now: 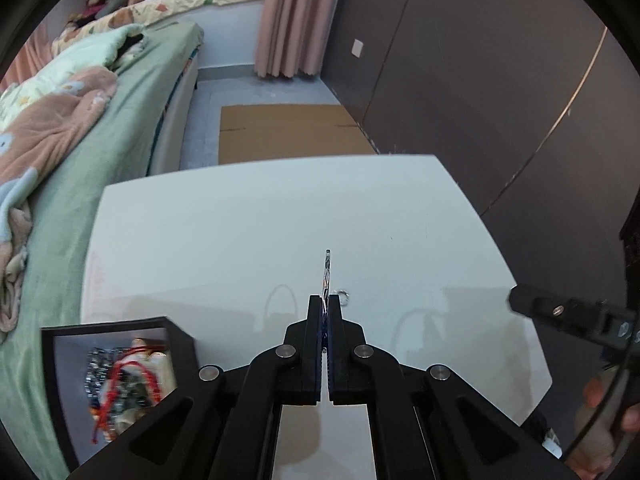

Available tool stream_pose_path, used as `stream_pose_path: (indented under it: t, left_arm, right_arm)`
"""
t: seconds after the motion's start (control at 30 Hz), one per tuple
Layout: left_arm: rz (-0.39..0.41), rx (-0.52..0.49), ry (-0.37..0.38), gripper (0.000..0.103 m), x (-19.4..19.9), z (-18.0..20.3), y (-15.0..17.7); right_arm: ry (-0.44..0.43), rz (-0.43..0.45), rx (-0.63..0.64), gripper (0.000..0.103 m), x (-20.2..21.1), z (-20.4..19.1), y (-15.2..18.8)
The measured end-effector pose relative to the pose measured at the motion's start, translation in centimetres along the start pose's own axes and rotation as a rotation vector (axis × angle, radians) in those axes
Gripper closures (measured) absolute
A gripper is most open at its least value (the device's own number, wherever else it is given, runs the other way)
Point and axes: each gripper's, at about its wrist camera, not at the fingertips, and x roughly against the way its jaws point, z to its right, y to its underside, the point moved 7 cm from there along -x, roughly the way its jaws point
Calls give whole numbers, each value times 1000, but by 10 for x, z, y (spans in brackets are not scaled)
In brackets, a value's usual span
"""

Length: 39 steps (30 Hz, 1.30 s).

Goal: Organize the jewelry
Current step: 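Carry the hoop into the box while the right tool grasps the small silver ring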

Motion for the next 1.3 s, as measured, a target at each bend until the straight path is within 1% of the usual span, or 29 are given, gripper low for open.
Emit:
stream_pose_path:
  t: [0.13, 0.2, 0.23, 0.3, 0.37, 0.47, 0.6, 0.7, 0.83, 0.97, 1.07, 1.13, 1.2, 1.23, 1.27, 1.3]
  left_arm:
    - [22, 27, 8, 102, 13, -11, -4]
    - [31, 41, 10, 102, 19, -19, -6]
    - [35, 49, 12, 102, 23, -23, -6]
    - [39, 65, 16, 102, 29, -30, -7]
    - [33, 78, 23, 102, 35, -37, -8]
    - [33, 96, 33, 102, 45, -47, -9]
    - [45, 110, 35, 102, 56, -61, -10]
    - [41, 132, 37, 102, 61, -74, -8]
    - [27, 169, 33, 102, 66, -91, -7]
    - [11, 199, 39, 102, 70, -103, -4]
    - [1, 215, 43, 102, 76, -109, -2]
    - [11, 214, 47, 102, 84, -111, -3]
    - [15, 210, 34, 102, 89, -111, -2]
    - [8, 213, 33, 102, 89, -112, 0]
    - [-6, 223, 39, 102, 88, -113, 2]
    - [-20, 233, 46, 102, 87, -114, 3]
  right_arm:
    - [-29, -10, 32, 27, -11, -19, 5]
    - [-41, -15, 50, 37, -19, -30, 7]
    - [-41, -21, 55, 39, -22, -34, 8]
    - [-48, -43, 63, 48, -33, -43, 12]
    - [-74, -78, 52, 54, -43, -52, 14]
    - [-101, -93, 42, 56, -53, -63, 15]
    - [-79, -99, 74, 62, -68, -81, 14]
    - [-44, -93, 108, 66, -77, -92, 14]
    - [24, -89, 153, 71, -89, -100, 14]
    - [119, -81, 184, 72, -100, -100, 12]
    - [167, -72, 205, 72, -104, -101, 11]
    - [196, -73, 226, 72, -105, -104, 11]
    - [230, -74, 255, 73, -106, -107, 12]
    - [254, -70, 270, 74, -107, -108, 13]
    - [272, -66, 281, 79, -107, -109, 13]
    - [301, -61, 301, 87, -107, -109, 14]
